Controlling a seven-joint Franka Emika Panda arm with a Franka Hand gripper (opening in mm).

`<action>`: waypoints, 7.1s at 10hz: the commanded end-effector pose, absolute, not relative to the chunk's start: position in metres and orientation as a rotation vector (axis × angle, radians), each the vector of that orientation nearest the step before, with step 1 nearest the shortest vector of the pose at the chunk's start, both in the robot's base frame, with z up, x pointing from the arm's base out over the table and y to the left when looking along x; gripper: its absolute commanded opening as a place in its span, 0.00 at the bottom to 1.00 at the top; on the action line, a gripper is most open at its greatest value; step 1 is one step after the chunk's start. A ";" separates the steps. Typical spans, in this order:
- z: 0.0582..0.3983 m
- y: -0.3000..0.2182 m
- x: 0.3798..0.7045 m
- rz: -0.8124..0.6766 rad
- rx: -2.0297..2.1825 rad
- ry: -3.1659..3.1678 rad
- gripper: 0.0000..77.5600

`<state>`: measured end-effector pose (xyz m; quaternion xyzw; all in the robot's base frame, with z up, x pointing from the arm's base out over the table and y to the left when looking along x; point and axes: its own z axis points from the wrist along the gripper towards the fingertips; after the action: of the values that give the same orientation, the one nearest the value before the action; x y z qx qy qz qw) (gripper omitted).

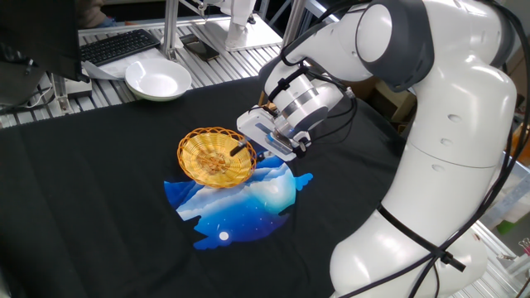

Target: Put the dish on the dish rack

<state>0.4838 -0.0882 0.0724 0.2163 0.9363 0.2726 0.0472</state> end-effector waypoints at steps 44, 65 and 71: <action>0.229 -0.145 0.506 -0.019 0.243 3.097 0.01; 0.293 -0.205 0.536 -0.516 -0.109 3.037 0.01; 0.309 -0.216 0.548 -0.649 -0.161 2.984 0.01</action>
<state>0.5459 -0.2137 0.3059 -0.0508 0.9761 -0.2076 0.0384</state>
